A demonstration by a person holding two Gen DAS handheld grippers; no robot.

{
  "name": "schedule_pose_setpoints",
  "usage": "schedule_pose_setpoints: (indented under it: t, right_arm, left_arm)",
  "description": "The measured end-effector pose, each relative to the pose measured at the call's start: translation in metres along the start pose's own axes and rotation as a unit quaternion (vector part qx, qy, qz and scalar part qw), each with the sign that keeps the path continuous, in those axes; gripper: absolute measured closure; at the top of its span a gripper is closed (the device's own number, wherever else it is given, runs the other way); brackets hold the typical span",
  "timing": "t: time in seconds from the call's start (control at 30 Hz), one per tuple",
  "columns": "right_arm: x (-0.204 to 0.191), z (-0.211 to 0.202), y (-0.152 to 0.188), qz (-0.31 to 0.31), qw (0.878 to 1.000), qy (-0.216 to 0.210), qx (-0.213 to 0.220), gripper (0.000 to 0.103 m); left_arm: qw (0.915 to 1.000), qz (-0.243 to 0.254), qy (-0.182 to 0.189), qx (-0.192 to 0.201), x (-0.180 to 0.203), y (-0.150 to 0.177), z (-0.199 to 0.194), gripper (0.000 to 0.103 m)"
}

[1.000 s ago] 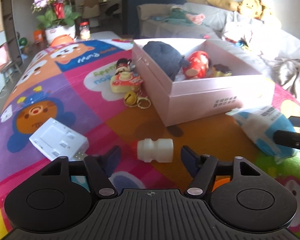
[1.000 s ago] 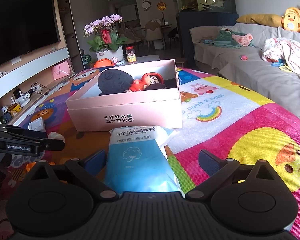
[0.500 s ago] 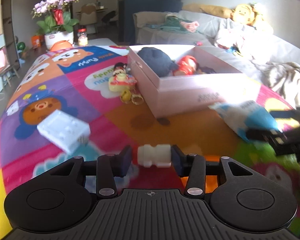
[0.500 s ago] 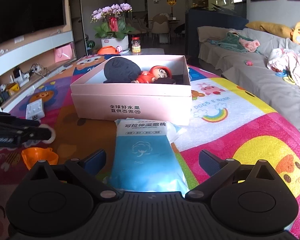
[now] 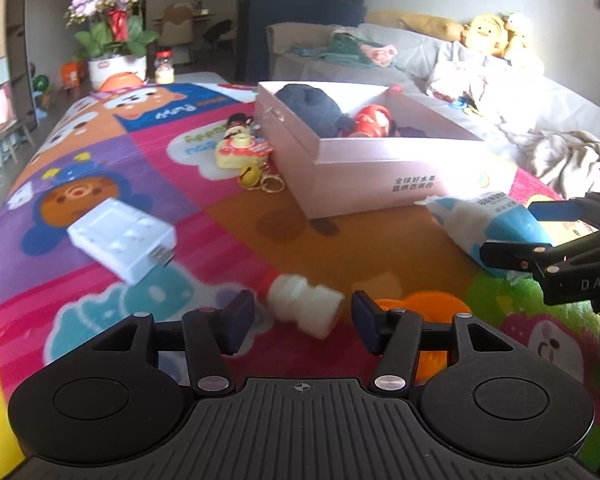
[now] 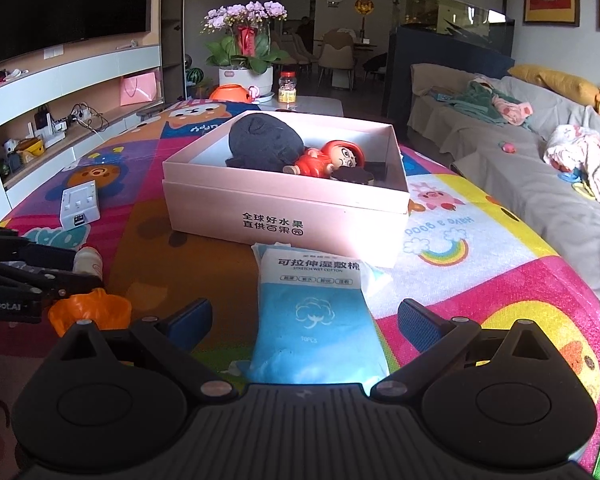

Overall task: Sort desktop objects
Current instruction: 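Carry the white bottle over the white box and open the left gripper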

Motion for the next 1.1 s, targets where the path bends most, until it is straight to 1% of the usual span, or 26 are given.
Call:
schedule_pose_setpoints:
  t: [0.07, 0.13, 0.17, 0.2, 0.23, 0.27, 0.3, 0.4, 0.5, 0.63, 0.73, 0.8, 0.9, 1.0, 1.1]
  right_arm:
    - [-0.001, 0.004, -0.002, 0.000, 1.000, -0.001, -0.004, 0.004]
    - [-0.001, 0.009, -0.003, 0.000, 1.000, 0.002, -0.014, 0.010]
    - [-0.002, 0.011, -0.003, -0.001, 1.000, 0.000, -0.023, 0.020]
    - [-0.003, 0.013, -0.001, -0.003, 0.999, -0.006, -0.035, 0.034]
    - [-0.004, 0.015, 0.000, -0.004, 0.999, -0.009, -0.046, 0.039]
    - [-0.005, 0.015, 0.002, -0.004, 0.999, -0.012, -0.053, 0.047]
    - [-0.005, 0.014, 0.003, -0.005, 0.998, -0.014, -0.057, 0.050]
    - [-0.006, 0.005, 0.003, -0.004, 0.997, -0.028, -0.066, 0.052]
    - [-0.006, -0.007, 0.002, 0.004, 0.996, -0.048, -0.075, 0.052]
    - [-0.001, -0.027, -0.005, 0.002, 0.997, -0.052, -0.064, 0.052]
    - [0.003, -0.042, -0.016, 0.006, 0.996, -0.068, -0.056, 0.052]
    - [0.005, -0.048, -0.026, 0.008, 0.995, -0.084, -0.055, 0.052]
    - [0.002, -0.053, -0.038, -0.009, 0.992, -0.108, -0.071, 0.052]
    - [-0.001, -0.052, -0.049, -0.046, 0.988, -0.115, -0.088, 0.052]
    - [-0.002, -0.050, -0.059, -0.071, 0.987, -0.112, -0.086, 0.052]
  left_arm:
    - [1.0000, 0.003, 0.003, 0.001, 0.003, -0.001, 0.005, 0.045]
    - [0.9999, 0.004, 0.010, 0.002, 0.006, -0.001, 0.006, 0.047]
    - [0.9999, 0.003, 0.013, 0.002, 0.007, -0.001, 0.005, 0.047]
    - [0.9999, 0.004, 0.015, 0.001, 0.008, -0.001, 0.005, 0.047]
    - [0.9999, 0.007, 0.016, 0.000, 0.009, 0.000, 0.004, 0.048]
    - [0.9998, 0.010, 0.016, 0.000, 0.011, 0.000, 0.004, 0.051]
    - [0.9998, 0.014, 0.017, -0.001, 0.012, 0.001, 0.002, 0.054]
    - [0.9995, 0.026, 0.020, 0.001, 0.017, 0.000, -0.006, 0.054]
    - [0.9987, 0.043, 0.024, 0.014, 0.023, -0.004, -0.021, 0.054]
    - [0.9975, 0.053, 0.029, 0.036, 0.031, -0.017, -0.040, 0.054]
    - [0.9965, 0.054, 0.048, 0.042, 0.040, -0.029, -0.045, 0.054]
    - [0.9961, 0.051, 0.066, 0.030, 0.046, -0.037, -0.041, 0.054]
    - [0.9940, 0.063, 0.088, -0.011, 0.057, -0.045, -0.030, 0.054]
    - [0.9915, 0.091, 0.085, -0.036, 0.065, -0.057, -0.017, 0.054]
    - [0.9906, 0.110, 0.070, -0.040, 0.067, -0.074, -0.002, 0.054]
Point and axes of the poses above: each gripper's, at about its wrist camera, not at the fingertips, and z roughly the way its jaws point, x to its right, y to its underside, the point moved 6 cm from there along z, roughly the way its jaws point, and after that the axes turned 13 degrees about x, right-handed, at the moved point
